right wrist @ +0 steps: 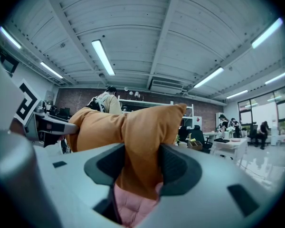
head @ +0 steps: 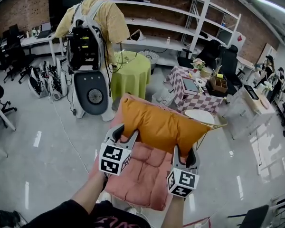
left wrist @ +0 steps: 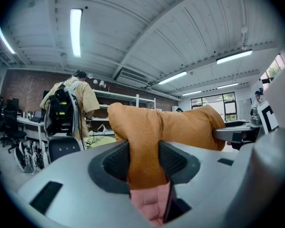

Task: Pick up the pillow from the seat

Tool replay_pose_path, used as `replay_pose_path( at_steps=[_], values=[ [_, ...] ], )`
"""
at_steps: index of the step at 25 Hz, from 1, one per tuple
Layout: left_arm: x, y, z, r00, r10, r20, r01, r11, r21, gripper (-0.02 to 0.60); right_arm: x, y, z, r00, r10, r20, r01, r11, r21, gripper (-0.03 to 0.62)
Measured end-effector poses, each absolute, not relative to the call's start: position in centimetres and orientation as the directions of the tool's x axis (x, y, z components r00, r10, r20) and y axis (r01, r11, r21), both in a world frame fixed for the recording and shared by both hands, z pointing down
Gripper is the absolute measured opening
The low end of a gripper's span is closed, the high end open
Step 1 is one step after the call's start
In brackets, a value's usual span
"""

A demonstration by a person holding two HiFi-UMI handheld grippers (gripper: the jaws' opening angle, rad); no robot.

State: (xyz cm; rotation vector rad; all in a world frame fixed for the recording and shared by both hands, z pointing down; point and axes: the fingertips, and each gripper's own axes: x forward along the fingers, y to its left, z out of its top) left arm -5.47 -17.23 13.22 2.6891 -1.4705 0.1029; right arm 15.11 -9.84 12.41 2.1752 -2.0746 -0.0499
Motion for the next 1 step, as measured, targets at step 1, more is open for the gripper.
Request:
replay_pose_path(
  at_steps=[1],
  values=[
    [-5.5,-17.33,13.21,0.539,-0.837,0.096,-0.842,-0.538,0.037,0.187,15.05,-9.91,12.31,0.052,-0.996,0.071,-0.992,-0.043,0.121,0.238]
  ],
)
